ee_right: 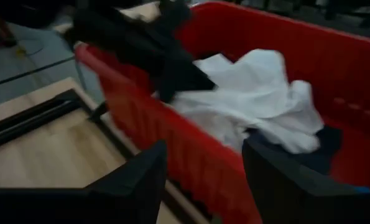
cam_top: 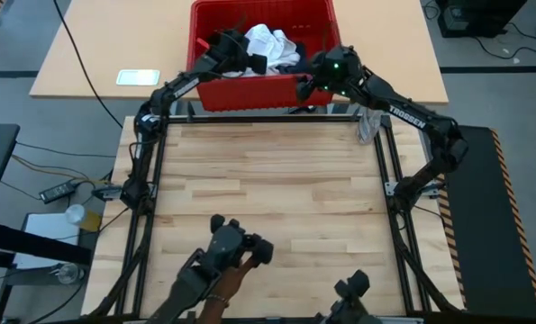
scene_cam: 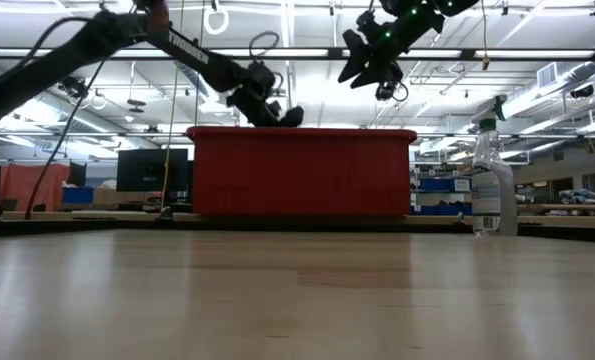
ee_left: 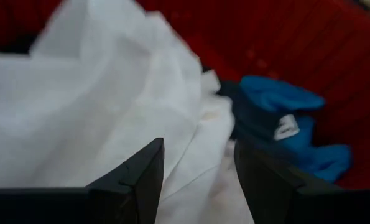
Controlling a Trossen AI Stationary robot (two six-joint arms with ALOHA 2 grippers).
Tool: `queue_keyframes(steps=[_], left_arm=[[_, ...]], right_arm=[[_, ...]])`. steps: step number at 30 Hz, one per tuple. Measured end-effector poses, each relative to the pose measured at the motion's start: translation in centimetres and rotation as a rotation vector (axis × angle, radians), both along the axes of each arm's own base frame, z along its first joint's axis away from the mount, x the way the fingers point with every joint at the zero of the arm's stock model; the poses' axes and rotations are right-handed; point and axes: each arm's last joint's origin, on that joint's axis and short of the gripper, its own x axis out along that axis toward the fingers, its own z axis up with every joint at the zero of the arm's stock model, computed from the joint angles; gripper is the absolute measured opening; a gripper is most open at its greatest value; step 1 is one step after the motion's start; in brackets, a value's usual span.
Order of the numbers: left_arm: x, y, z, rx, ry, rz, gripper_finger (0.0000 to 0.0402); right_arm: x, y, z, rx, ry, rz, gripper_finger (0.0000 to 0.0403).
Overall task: Fold Laundry from Bin
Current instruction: Remove the white polo shirt from the red bin and place it on the table
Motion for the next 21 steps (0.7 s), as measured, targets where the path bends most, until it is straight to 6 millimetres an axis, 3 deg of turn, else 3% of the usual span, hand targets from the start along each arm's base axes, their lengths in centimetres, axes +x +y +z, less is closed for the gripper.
queue_keyframes(steps=[8, 12, 15, 18, 21], left_arm=[[0.4, 1.7, -4.7, -0.072, 0.072, 0.024, 0.0196], [0.2, 1.9, -4.8, -0.048, 0.103, 0.010, 0.0185], [0.1, 1.9, -5.0, -0.040, 0.136, -0.017, 0.0134], [0.1, 1.7, -4.6, -0.026, 0.135, -0.048, 0.0033], [0.1, 1.7, -3.5, 0.029, 0.098, -0.064, 0.0008]], right_arm=[[0.8, 1.0, -0.2, 0.037, -0.012, 0.010, 0.0211], [1.0, 1.3, -0.1, 0.036, -0.014, 0.021, 0.0210], [1.1, 1.4, -0.1, 0.035, -0.014, 0.025, 0.0210], [1.1, 1.4, -0.1, 0.034, -0.013, 0.025, 0.0210], [1.1, 1.4, -0.1, 0.030, -0.011, 0.027, 0.0210]])
